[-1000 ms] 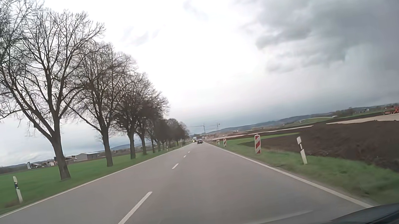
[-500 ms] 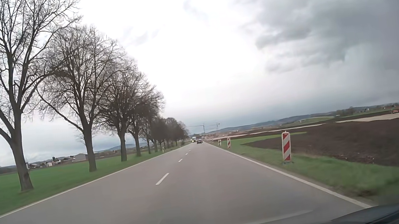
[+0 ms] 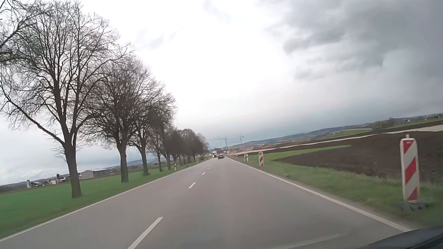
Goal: Follow the waypoints while adhering to traffic rules and regulations
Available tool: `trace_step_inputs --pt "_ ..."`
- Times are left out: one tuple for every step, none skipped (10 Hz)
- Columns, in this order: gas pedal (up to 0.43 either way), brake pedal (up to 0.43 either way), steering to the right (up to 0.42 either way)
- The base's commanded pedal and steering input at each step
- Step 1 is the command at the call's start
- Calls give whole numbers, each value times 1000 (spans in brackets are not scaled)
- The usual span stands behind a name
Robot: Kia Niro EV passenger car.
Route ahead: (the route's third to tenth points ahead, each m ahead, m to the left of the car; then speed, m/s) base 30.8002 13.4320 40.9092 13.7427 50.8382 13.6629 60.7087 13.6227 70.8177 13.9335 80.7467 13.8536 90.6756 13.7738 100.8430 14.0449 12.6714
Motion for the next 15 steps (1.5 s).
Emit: trace_step_inputs --pt "110 0 -1" --pt "110 0 -1" --pt "110 0 -1" --pt "98 0 -1" --pt "98 0 -2" --pt "98 0 -2" --pt "98 0 -2" --pt "87 0 -2" --pt "87 0 -2" --pt "87 0 -2" --pt "87 0 -2" --pt "87 0 -3" --pt "87 0 -2" --pt "87 0 -2" --pt "87 0 -2"
